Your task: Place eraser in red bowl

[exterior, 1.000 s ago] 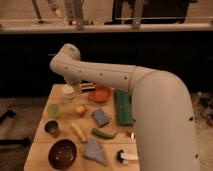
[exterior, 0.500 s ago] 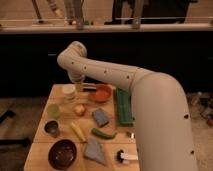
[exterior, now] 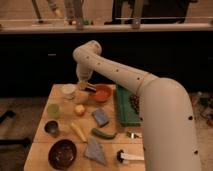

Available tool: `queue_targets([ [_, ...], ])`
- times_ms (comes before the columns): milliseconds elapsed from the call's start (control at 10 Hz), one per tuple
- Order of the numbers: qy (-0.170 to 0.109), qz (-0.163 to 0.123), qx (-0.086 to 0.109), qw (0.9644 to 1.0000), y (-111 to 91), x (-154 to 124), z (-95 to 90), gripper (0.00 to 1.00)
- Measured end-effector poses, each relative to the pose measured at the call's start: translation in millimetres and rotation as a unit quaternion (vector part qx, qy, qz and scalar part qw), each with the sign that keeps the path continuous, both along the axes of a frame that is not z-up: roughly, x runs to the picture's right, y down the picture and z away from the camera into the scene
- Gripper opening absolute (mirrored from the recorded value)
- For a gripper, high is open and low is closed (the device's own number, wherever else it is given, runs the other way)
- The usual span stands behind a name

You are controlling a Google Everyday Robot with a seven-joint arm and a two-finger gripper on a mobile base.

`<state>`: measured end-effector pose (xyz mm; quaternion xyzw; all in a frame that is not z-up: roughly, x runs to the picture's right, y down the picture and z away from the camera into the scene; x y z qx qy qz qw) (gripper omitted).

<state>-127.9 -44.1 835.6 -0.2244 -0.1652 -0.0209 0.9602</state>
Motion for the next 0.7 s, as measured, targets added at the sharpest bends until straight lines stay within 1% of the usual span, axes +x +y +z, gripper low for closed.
queue_targets([
  [200,-0.013,0.033,-0.009,0.9993,-3,9,7.3,0.00],
  [300,-0.015,0.045,-0.012,0.9988,-4,14,10.7,0.00],
  [500,-0.016,0.069,-0.019,0.9973,-5,25,17.5,0.00],
  [700,-0.014,0.096,-0.026,0.9949,-6,36,23.4,0.00],
])
